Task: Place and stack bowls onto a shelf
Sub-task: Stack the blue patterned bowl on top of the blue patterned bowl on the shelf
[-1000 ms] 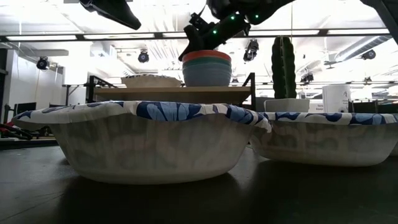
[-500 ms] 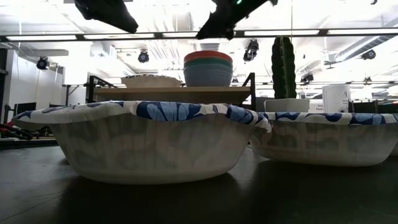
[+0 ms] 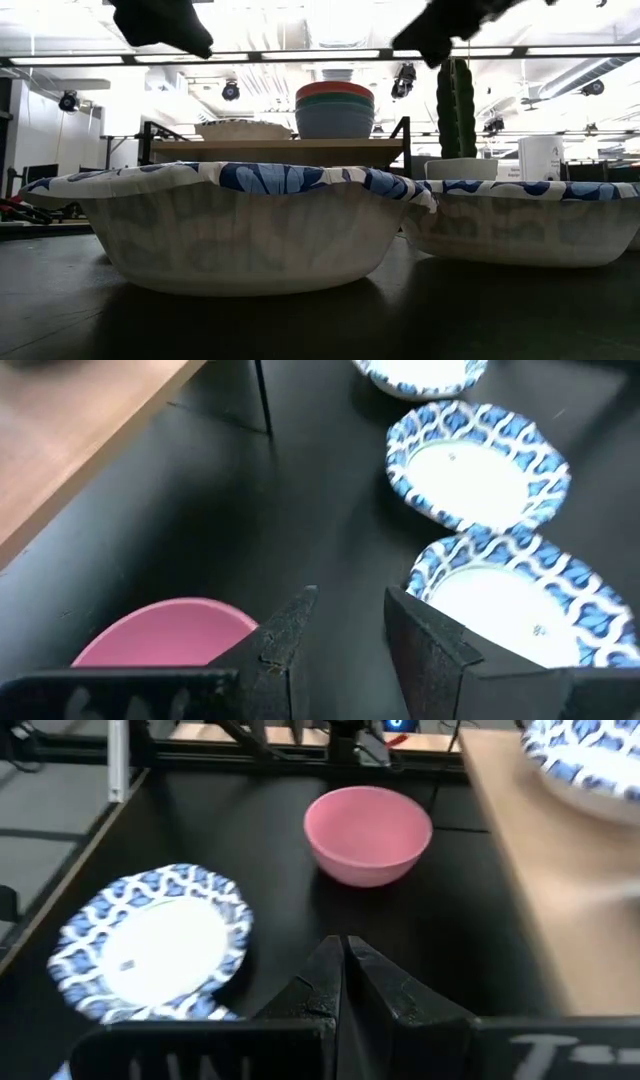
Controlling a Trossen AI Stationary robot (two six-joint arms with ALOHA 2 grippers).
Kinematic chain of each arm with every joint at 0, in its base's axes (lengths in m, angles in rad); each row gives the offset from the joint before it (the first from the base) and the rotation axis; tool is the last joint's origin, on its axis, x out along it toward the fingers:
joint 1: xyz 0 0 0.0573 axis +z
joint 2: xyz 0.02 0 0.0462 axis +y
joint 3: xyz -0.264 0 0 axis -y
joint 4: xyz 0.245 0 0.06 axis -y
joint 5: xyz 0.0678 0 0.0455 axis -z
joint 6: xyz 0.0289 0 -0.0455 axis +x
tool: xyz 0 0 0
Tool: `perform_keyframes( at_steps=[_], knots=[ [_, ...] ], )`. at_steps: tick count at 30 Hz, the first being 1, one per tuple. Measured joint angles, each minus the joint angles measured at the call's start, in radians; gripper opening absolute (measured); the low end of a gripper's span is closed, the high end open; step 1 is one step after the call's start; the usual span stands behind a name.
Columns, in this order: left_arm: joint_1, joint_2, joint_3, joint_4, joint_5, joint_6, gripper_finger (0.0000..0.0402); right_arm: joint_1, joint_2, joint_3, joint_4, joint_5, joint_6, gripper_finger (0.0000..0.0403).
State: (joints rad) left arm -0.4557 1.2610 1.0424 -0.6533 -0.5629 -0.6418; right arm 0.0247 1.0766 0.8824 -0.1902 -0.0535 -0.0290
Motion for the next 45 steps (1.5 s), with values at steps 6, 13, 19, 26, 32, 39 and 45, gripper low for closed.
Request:
perform_keyframes(
  at_steps=[6, 13, 19, 26, 32, 39, 45],
  knots=[
    [-0.001, 0.057, -0.014, 0.166, 0.0, 0.038, 0.0108, 0.045, -0.097, -0.125, 0.074, 0.001, 0.047, 0.0008],
    [0.0, 0.237, -0.014, 0.316, -0.001, 0.136, 0.0162, 0.047, -0.136, -0.168, 0.151, 0.004, -0.003, 0.0008],
    [0.012, 0.381, -0.015, 0.351, 0.035, 0.144, 0.0197, 0.047, -0.134, -0.168, 0.149, 0.003, -0.022, 0.0009],
    [0.049, 0.482, -0.017, 0.46, 0.164, 0.16, 0.0198, 0.047, -0.122, -0.171, 0.144, 0.001, -0.014, 0.0008],
    [0.083, 0.529, -0.024, 0.486, 0.251, 0.162, 0.0184, 0.051, -0.111, -0.172, 0.143, 0.001, 0.014, 0.0009],
    [0.092, 0.529, -0.024, 0.49, 0.271, 0.156, 0.0123, 0.062, -0.11, -0.176, 0.14, 0.001, 0.029, 0.0009],
    [0.093, 0.528, -0.024, 0.473, 0.312, 0.134, 0.0024, 0.067, -0.11, -0.177, 0.141, 0.001, 0.025, 0.0009]
  ],
)
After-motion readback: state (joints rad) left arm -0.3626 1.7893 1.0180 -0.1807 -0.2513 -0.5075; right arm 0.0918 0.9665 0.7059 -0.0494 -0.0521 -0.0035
